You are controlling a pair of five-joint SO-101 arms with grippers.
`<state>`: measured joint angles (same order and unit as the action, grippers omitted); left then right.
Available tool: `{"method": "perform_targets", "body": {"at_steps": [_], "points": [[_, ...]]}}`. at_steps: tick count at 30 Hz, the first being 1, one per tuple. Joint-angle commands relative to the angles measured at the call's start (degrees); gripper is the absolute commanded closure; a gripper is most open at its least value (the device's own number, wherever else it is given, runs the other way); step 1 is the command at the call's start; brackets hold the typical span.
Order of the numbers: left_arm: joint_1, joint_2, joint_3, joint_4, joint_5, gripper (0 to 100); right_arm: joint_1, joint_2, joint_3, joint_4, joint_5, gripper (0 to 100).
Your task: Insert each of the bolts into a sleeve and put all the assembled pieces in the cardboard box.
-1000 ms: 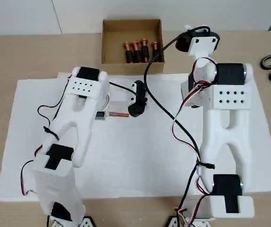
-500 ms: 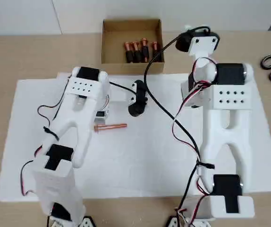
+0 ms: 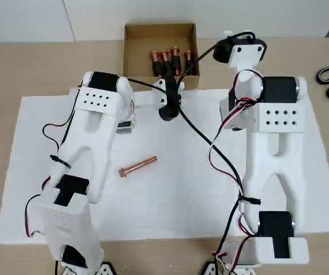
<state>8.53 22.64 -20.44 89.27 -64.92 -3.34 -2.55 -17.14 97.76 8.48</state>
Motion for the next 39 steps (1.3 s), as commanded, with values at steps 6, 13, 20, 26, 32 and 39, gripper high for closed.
{"method": "perform_targets", "body": {"at_steps": [6,13,20,26,32,39], "points": [[0.0,-1.05,-2.24,10.99,8.53,89,-0.48,-2.95,-0.18,0.13,0.09,99.5],[0.44,-8.09,-2.33,10.99,34.46,93,-3.65,-2.95,-0.18,-0.13,0.26,99.5],[0.44,-17.58,2.59,11.08,52.75,93,-3.74,-3.12,-0.18,-0.4,0.18,99.5],[2.73,-24.09,13.41,11.08,61.98,92,-3.65,-3.21,-0.18,-0.22,0.18,99.5],[6.77,-25.49,18.95,10.9,67.78,92,-3.65,-3.3,-0.18,-0.13,0.09,99.5],[7.74,-25.41,28.18,6.33,66.9,92,-3.65,-3.3,-0.18,-0.13,0.09,99.5]]}}
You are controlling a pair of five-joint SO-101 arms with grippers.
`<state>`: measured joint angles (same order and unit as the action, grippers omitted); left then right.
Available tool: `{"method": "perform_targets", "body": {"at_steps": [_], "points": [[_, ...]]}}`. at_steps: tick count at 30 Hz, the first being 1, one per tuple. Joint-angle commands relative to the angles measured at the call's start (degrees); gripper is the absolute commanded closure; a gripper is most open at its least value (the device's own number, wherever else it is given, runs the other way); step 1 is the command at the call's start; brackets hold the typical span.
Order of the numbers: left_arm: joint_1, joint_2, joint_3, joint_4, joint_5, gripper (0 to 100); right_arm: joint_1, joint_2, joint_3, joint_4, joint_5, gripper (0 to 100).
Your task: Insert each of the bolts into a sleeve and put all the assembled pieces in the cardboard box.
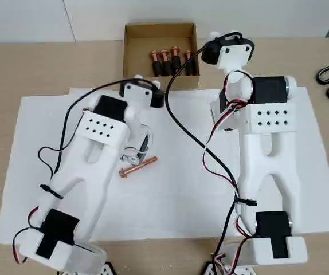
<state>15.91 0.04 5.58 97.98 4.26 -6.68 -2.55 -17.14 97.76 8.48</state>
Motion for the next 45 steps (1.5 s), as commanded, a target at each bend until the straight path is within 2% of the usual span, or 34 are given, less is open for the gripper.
{"method": "perform_targets", "body": {"at_steps": [1,9,13,33,45], "points": [[0.35,-2.81,3.47,-3.87,-4.04,92,-0.31,-3.3,-0.18,-0.13,0.09,99.5],[0.09,-2.81,12.7,-18.02,-23.65,92,-0.31,-3.3,-0.18,-0.13,0.09,99.5],[0.09,-2.81,15.43,-21.71,-29.36,92,-0.31,-3.3,-0.18,-0.13,0.09,99.5],[0.09,-2.46,19.91,-22.33,-29.8,92,-0.31,-3.12,-0.18,-0.13,0.09,99.5],[0.09,10.55,19.47,-27.08,-29.8,92,-0.22,-3.3,-0.18,-0.04,0.09,99.5]]}}
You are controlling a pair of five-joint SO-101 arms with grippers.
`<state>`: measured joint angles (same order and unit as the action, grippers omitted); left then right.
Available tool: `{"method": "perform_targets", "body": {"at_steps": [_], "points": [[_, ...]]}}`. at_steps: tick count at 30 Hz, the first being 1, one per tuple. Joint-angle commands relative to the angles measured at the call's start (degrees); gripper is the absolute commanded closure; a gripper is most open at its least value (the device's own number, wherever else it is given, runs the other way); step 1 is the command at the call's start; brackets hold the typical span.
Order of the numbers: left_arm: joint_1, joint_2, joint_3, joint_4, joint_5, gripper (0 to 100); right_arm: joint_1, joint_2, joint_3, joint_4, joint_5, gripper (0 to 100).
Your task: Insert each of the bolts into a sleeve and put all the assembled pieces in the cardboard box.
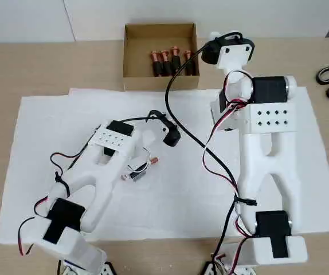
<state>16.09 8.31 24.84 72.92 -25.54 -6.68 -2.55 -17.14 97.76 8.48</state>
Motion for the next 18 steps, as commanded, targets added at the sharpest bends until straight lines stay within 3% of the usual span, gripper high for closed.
{"method": "perform_targets", "body": {"at_steps": [1,8,11,18], "points": [[-0.09,2.29,0.22,-2.2,0.0,92,-0.31,-3.3,-0.18,-0.04,0.09,99.5],[-0.18,2.2,-5.05,0.97,-0.79,93,-0.31,-3.21,-0.18,-0.04,0.09,99.5],[-0.53,2.2,-11.12,5.01,-5.54,99,-0.22,-3.21,-0.18,-0.04,0.09,99.5],[-5.27,2.2,-23.08,11.16,-12.22,99,-0.04,-3.21,-0.18,-0.04,0.09,99.5]]}}
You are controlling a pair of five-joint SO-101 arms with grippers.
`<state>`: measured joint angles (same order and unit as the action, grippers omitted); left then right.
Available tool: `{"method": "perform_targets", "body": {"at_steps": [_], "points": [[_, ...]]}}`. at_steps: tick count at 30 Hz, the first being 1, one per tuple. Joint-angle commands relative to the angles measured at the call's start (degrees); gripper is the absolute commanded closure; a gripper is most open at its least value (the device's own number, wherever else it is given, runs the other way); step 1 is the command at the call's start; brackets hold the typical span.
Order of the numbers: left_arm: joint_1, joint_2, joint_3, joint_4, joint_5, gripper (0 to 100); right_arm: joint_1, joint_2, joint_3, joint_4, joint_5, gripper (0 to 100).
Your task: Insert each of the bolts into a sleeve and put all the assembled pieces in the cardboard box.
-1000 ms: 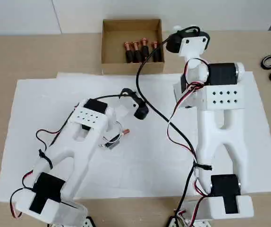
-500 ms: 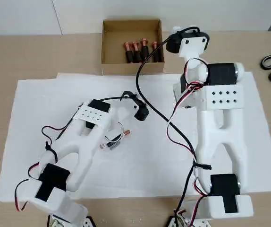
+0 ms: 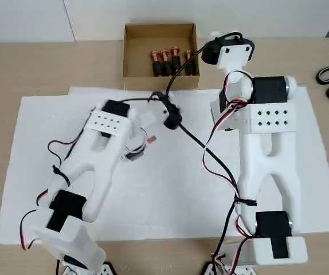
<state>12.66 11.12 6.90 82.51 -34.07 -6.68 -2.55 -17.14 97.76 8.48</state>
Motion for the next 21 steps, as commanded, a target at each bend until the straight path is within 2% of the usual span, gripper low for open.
{"method": "perform_targets", "body": {"at_steps": [1,4,7,16,18,21], "points": [[-2.37,-0.62,-6.02,1.58,-5.54,99,-0.04,-3.21,-0.18,-0.04,0.09,99.5],[-4.13,-0.44,-8.13,1.58,-11.96,99,-0.04,-2.95,-0.18,-0.13,0.09,99.5],[-5.45,-0.18,-9.1,1.23,-22.51,99,-0.22,-2.95,-0.18,-0.22,0.09,99.5],[-4.75,0.0,-9.1,1.23,-47.91,99,-0.31,-2.86,-0.18,-0.31,0.09,99.5],[-4.66,0.0,-9.19,1.14,-51.43,99,-0.31,-2.86,-0.18,-0.22,0.18,99.5],[-4.48,0.0,-8.92,-1.41,-52.31,99,-0.31,-2.86,-0.18,-0.22,0.26,99.5]]}}
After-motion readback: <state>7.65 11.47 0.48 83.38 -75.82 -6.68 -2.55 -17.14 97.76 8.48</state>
